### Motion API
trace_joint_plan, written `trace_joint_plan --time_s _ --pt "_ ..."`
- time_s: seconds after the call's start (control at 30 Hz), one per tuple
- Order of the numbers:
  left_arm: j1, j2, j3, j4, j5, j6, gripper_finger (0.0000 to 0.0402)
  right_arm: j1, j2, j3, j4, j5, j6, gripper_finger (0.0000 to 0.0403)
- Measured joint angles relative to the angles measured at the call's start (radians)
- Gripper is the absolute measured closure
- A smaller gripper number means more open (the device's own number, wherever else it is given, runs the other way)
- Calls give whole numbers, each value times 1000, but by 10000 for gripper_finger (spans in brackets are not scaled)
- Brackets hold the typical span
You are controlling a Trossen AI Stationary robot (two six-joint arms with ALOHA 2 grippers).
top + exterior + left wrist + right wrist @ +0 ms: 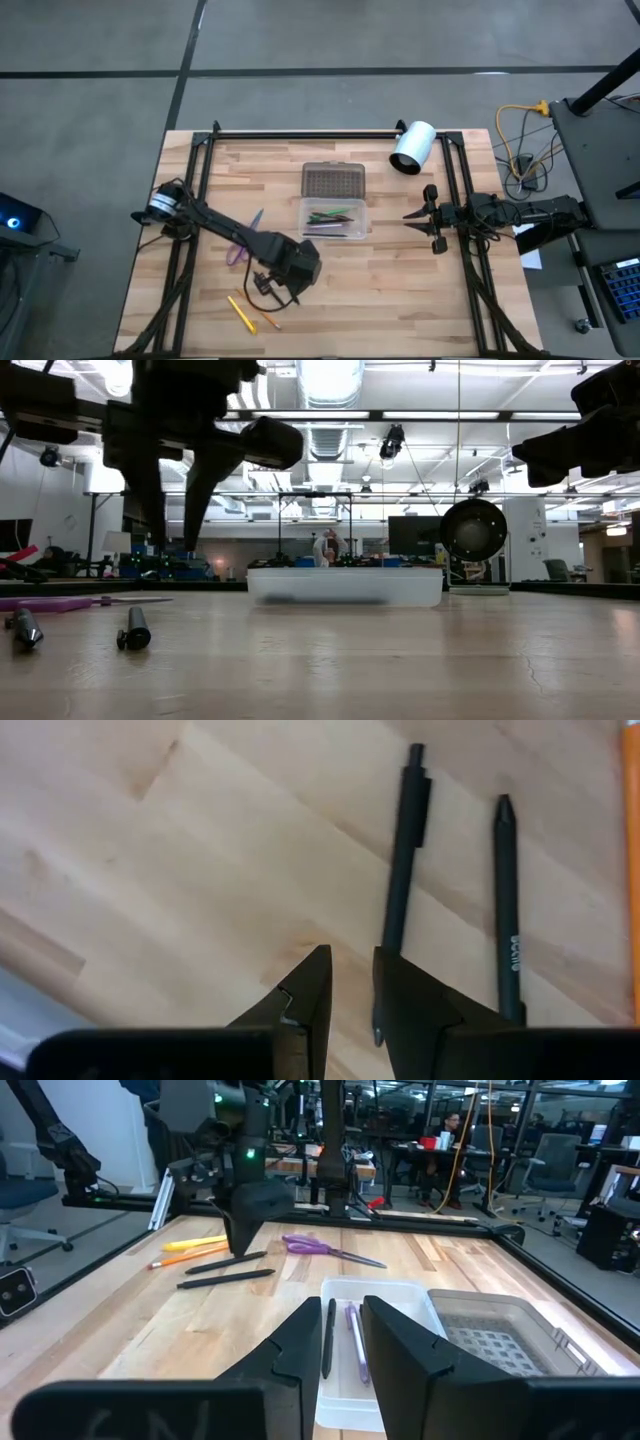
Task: Pick & place school supplies into a supply box
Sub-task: Put the black pen into the white and black supply box
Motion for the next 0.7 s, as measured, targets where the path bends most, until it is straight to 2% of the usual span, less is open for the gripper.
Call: trace_joint_plan --time_s 0.43,0.7 --pt "-16 0 -74 36 0 15 340 0 0 0 0 0 0 321" --pt "-22 0 -118 107 -2 13 340 0 0 0 0 0 0 332"
